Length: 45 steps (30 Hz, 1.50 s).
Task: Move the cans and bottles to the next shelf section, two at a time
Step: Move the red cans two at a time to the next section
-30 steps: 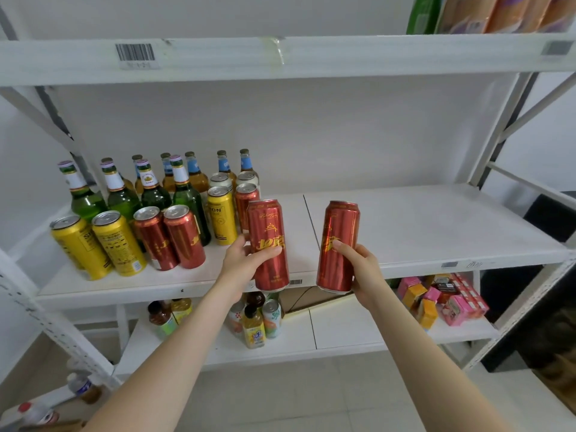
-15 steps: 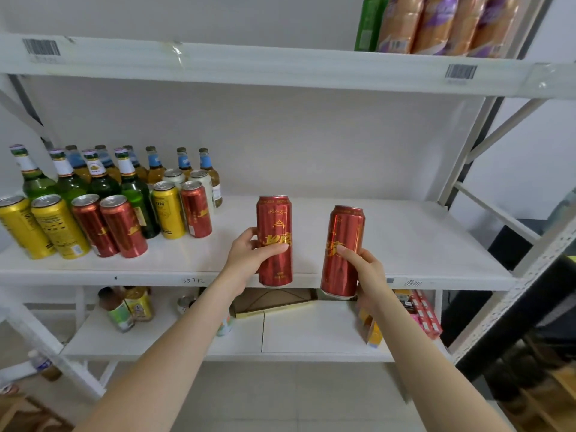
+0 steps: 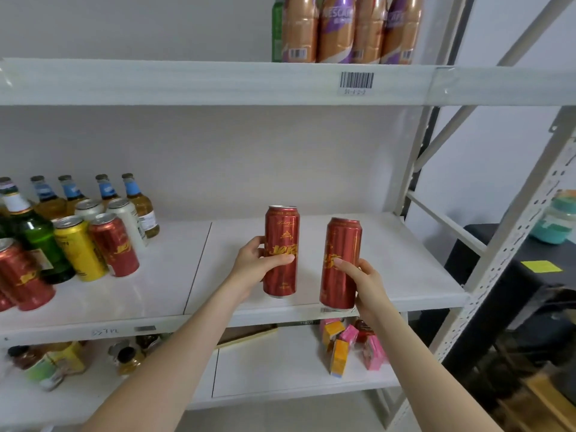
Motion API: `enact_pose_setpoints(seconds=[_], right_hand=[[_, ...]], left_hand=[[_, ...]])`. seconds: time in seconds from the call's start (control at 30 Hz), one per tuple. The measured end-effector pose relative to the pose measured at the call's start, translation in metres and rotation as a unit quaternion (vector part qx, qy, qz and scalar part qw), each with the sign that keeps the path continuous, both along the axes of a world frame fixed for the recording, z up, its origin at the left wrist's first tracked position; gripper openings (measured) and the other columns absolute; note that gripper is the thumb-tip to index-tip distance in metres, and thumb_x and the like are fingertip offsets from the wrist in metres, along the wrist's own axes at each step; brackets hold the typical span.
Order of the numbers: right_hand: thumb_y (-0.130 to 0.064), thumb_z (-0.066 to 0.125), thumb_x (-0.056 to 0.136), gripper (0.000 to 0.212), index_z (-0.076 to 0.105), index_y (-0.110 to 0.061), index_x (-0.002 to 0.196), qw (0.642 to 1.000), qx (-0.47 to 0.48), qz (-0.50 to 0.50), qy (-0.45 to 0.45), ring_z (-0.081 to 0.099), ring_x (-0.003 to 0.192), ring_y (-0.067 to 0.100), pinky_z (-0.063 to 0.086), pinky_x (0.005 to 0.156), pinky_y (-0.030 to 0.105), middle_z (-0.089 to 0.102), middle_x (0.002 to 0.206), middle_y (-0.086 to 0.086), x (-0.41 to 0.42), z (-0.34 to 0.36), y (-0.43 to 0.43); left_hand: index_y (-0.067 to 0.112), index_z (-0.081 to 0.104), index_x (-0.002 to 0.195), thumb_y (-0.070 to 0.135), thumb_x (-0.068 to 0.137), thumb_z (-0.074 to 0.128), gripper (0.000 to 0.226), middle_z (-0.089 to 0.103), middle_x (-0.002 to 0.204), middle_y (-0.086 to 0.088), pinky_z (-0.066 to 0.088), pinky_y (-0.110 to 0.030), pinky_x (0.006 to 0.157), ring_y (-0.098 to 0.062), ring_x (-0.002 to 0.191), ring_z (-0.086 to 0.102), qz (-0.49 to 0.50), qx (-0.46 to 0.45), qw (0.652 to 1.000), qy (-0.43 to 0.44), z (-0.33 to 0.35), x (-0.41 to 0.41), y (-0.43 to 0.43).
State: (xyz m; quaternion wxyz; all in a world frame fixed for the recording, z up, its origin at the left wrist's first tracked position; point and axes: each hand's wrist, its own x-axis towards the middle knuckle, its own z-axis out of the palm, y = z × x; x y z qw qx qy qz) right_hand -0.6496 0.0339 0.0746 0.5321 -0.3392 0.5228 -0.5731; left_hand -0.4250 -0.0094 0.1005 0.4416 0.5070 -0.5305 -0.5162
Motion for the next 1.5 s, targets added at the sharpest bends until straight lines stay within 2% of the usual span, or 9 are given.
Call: enact_pose_setpoints(seconds=[0.2,0.47,0.63,0.9,1.03,1.17,1.27,1.33,1.5], right_hand=[[-0.019,0.078,0.081,0.043,0.061,-0.010,0.119,1.000,-0.012,-0.014,0.000,0.071,0.093,0.022,0.056,0.073,0.037,0.071,0.111,0.013,-0.079,-0.001,-0.029],[-0.020,0.079,0.080,0.048,0.058,-0.013,0.123,1.000,-0.015,-0.006,-0.001,0.070,0.099,0.021,0.055,0.072,0.034,0.069,0.115,0.009,-0.180,-0.011,-0.063],[-0.021,0.081,0.078,0.044,0.059,-0.020,0.117,1.000,-0.010,-0.005,-0.001,0.069,0.102,0.023,0.056,0.078,0.038,0.069,0.116,0.008,-0.222,-0.022,-0.091],[-0.017,0.081,0.078,0.045,0.061,-0.015,0.118,0.999,-0.027,-0.009,-0.015,0.069,0.104,0.027,0.058,0.087,0.046,0.069,0.114,0.009,-0.255,-0.036,-0.160],[-0.028,0.086,0.068,0.066,0.057,-0.017,0.125,0.999,-0.042,-0.010,0.003,0.067,0.107,0.028,0.054,0.095,0.053,0.067,0.118,0.008,-0.267,-0.045,-0.203],[-0.025,0.086,0.071,0.058,0.057,-0.020,0.121,0.998,-0.065,-0.015,0.005,0.066,0.107,0.024,0.054,0.094,0.046,0.067,0.117,0.004,-0.275,-0.058,-0.242],[-0.018,0.083,0.077,0.053,0.054,-0.022,0.122,0.997,-0.079,-0.021,0.001,0.064,0.106,0.021,0.053,0.090,0.040,0.065,0.116,0.000,-0.277,-0.067,-0.268],[-0.017,0.083,0.076,0.059,0.053,-0.020,0.126,0.996,-0.088,-0.026,0.000,0.064,0.108,0.022,0.053,0.094,0.043,0.065,0.117,0.001,-0.278,-0.075,-0.284],[-0.017,0.086,0.073,0.066,0.051,-0.020,0.130,0.994,-0.105,-0.029,0.007,0.063,0.111,0.022,0.051,0.100,0.049,0.063,0.121,0.002,-0.285,-0.091,-0.317]], left_hand=[[0.032,0.059,0.112,0.027,0.066,0.090,0.056,0.071,0.111,-0.002,0.056,-0.041,0.087,-0.020,0.100,0.070,-0.015,0.008,1.000,-0.005,-0.009,-0.082,-0.041],[0.030,0.059,0.115,0.036,0.051,0.092,0.072,0.072,0.110,-0.001,0.055,-0.045,0.091,-0.019,0.100,0.070,-0.003,0.017,1.000,-0.013,-0.027,-0.184,-0.070],[0.031,0.060,0.114,0.032,0.053,0.092,0.069,0.072,0.108,0.002,0.055,-0.045,0.092,-0.017,0.101,0.069,0.000,0.027,0.999,-0.017,-0.037,-0.227,-0.094],[0.030,0.061,0.110,0.019,0.060,0.092,0.060,0.073,0.106,-0.001,0.054,-0.038,0.091,-0.018,0.101,0.069,-0.010,0.013,1.000,-0.021,-0.049,-0.265,-0.149],[0.029,0.062,0.113,0.020,0.058,0.092,0.064,0.074,0.105,0.000,0.053,-0.037,0.094,-0.017,0.101,0.070,-0.012,0.002,1.000,-0.020,-0.059,-0.278,-0.182],[0.030,0.062,0.113,0.023,0.049,0.093,0.071,0.074,0.106,0.003,0.054,-0.041,0.096,-0.018,0.102,0.070,-0.015,-0.008,1.000,-0.008,-0.075,-0.286,-0.208],[0.029,0.061,0.114,0.008,0.061,0.091,0.064,0.074,0.107,0.005,0.053,-0.043,0.097,-0.017,0.103,0.069,-0.021,-0.020,1.000,0.007,-0.087,-0.293,-0.223],[0.028,0.061,0.116,0.005,0.064,0.089,0.063,0.075,0.107,0.005,0.053,-0.044,0.097,-0.016,0.102,0.070,-0.028,-0.028,0.999,0.018,-0.094,-0.298,-0.230],[0.027,0.060,0.117,0.020,0.045,0.093,0.080,0.074,0.110,0.003,0.052,-0.048,0.098,-0.020,0.105,0.070,-0.031,-0.035,0.997,0.055,-0.105,-0.306,-0.245]])
